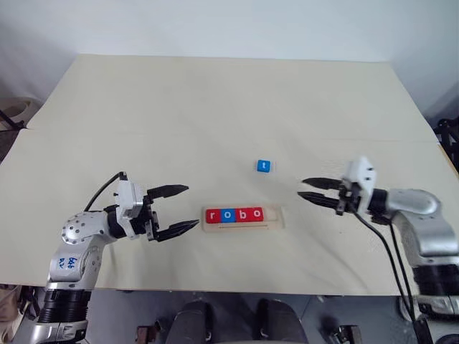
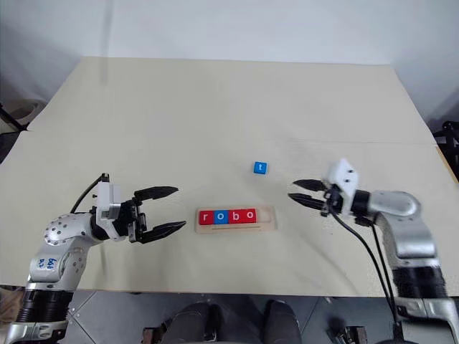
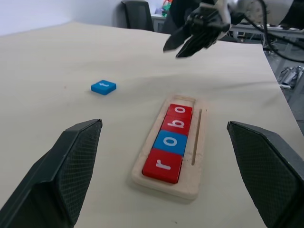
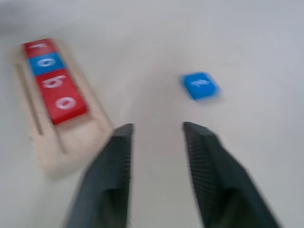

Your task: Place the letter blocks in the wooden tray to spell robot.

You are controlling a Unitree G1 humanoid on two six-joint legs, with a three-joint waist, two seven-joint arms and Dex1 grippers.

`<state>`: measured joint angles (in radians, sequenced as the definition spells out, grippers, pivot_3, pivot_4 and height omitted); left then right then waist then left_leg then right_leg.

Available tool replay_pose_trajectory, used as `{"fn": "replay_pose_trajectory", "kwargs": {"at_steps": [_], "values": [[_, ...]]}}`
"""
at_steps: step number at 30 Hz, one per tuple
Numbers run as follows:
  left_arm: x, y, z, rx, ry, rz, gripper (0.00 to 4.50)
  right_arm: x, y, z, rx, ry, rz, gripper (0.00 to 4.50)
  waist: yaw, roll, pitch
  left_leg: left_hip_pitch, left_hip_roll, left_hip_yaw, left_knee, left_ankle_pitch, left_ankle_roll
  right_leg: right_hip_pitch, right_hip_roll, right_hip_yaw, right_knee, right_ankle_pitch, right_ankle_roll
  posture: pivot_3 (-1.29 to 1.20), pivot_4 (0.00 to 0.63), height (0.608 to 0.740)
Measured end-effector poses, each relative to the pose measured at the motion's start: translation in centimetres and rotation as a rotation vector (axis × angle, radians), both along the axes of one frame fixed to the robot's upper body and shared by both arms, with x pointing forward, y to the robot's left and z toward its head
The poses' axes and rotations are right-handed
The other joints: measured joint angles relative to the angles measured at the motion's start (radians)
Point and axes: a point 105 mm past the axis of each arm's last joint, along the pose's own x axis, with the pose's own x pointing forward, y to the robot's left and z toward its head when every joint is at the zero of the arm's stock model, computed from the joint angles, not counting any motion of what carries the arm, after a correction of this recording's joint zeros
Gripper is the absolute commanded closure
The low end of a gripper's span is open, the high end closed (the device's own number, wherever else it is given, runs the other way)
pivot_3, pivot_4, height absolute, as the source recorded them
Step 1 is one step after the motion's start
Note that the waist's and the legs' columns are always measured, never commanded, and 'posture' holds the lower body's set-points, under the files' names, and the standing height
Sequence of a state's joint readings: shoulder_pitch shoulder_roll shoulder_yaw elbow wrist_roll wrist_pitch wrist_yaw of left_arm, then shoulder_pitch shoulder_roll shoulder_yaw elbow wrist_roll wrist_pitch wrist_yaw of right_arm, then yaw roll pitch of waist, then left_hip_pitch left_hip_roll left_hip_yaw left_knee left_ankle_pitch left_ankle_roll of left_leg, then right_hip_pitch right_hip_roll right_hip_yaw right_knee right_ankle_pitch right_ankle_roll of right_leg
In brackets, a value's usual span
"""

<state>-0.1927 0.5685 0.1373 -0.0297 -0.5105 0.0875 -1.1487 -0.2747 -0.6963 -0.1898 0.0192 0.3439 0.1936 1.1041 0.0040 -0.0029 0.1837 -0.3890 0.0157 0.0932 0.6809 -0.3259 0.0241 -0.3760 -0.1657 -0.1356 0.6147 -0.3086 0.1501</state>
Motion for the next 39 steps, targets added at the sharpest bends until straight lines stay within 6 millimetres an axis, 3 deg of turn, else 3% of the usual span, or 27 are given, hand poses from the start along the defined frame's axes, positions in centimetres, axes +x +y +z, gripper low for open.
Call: {"fn": "replay_pose_trajectory", "kwargs": {"at_steps": [5,9,15,20,26,30,33,36,39], "values": [[0.4,0.3,-0.2,0.0,0.013,0.002,0.0,-2.2,-4.2,-1.6,0.013,-0.022,-0.18,0.11,0.001,0.0,0.0,0.0,0.0,0.001,0.0,0.0,0.0,0.0,0.0,0.0,0.0,0.0,0.0,0.0,0.15,0.74],[0.7,0.1,0.2,0.003,0.001,-0.015,0.0,-3.3,-5.6,-2.5,0.009,-0.018,-0.244,0.02,-0.004,0.0,0.0,0.001,0.0,0.001,0.0,0.0,0.0,0.0,0.0,0.001,0.001,0.0,0.0,0.0,0.15,0.74],[1.3,-0.1,0.7,0.003,-0.007,-0.025,0.0,-2.8,-5.0,-2.0,0.05,-0.031,-0.242,0.02,-0.006,0.0,0.0,0.002,0.0,0.001,0.0,0.0,0.0,0.0,0.0,0.002,0.001,0.0,0.0,0.0,0.15,0.74],[1.3,-0.3,0.7,0.002,-0.007,-0.025,0.0,0.5,-0.7,0.1,0.161,0.01,-0.223,0.02,-0.008,0.001,0.0,0.002,0.004,0.001,0.0,0.0,0.0,0.0,0.0,0.002,0.002,0.0,0.0,0.0,0.15,0.74],[1.0,-0.4,0.7,0.0,-0.013,-0.009,0.0,3.4,4.6,-0.5,0.141,0.168,-0.253,0.02,-0.003,0.0,0.0,0.0,0.004,0.0,0.0,0.0,0.0,-0.001,0.0,0.001,0.002,0.0,0.0,0.0,0.15,0.74],[0.7,-0.4,0.5,-0.005,-0.01,0.01,0.0,7.0,9.2,0.1,0.168,0.175,-0.384,0.02,-0.02,0.001,0.0,0.0,0.002,0.001,-0.001,0.0,-0.001,-0.004,0.001,0.001,0.006,-0.001,-0.002,0.0,0.15,0.74],[0.4,-0.4,0.2,-0.006,-0.004,0.023,0.0,7.9,10.6,-0.7,0.163,0.193,-0.449,0.02,-0.018,0.001,0.0,-0.001,0.001,-0.001,-0.002,0.0,-0.002,-0.005,0.001,0.001,0.007,-0.002,-0.003,0.0,0.15,0.74],[0.0,0.2,-0.2,-0.004,0.008,0.05,0.0,8.4,10.8,-2.2,0.152,0.229,-0.521,0.02,-0.018,0.001,0.0,-0.002,0.0,-0.001,-0.002,0.0,-0.001,-0.006,-0.001,0.002,0.006,-0.001,-0.002,0.0,0.15,0.74],[-0.3,0.6,-0.2,0.0,0.004,0.061,0.0,8.8,11.2,-2.3,0.155,0.225,-0.56,0.02,-0.021,0.001,0.0,-0.002,0.0,0.0,-0.001,0.0,-0.001,-0.006,0.0,0.001,0.007,-0.001,-0.002,0.0,0.15,0.74]]}}
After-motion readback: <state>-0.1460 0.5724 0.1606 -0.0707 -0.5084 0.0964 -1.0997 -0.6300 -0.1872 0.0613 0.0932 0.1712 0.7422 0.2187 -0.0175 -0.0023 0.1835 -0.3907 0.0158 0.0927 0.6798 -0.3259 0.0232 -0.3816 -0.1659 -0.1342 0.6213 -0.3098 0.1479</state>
